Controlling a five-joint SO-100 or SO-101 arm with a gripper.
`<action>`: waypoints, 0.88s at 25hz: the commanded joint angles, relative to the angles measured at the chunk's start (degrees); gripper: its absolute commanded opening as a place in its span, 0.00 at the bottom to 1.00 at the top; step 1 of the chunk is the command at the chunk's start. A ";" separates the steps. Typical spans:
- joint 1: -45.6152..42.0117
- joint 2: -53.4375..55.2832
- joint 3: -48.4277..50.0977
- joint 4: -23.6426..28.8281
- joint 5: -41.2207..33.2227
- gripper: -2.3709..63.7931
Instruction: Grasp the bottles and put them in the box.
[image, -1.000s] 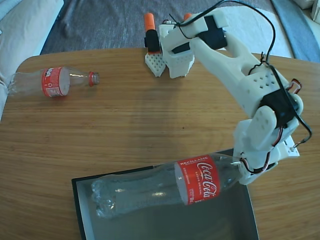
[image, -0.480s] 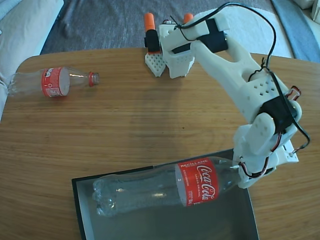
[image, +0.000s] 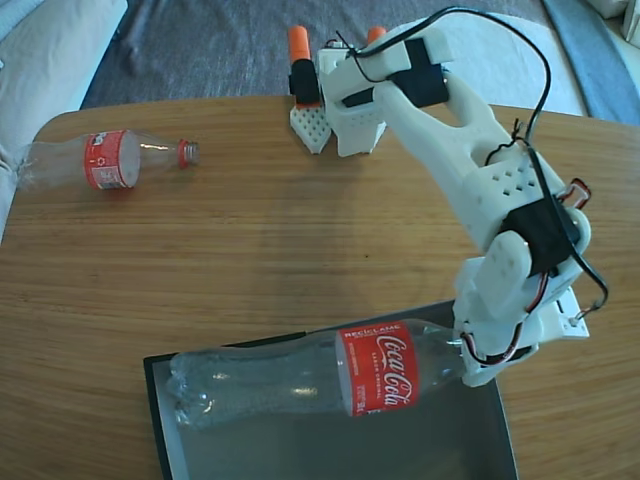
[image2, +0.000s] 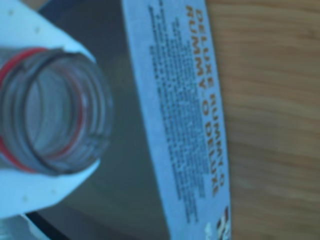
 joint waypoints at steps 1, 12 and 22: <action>0.62 1.23 -2.72 -0.35 0.18 0.11; 0.88 -2.02 -3.43 -0.18 0.00 0.11; 1.67 -2.29 -2.99 -0.35 -0.26 0.11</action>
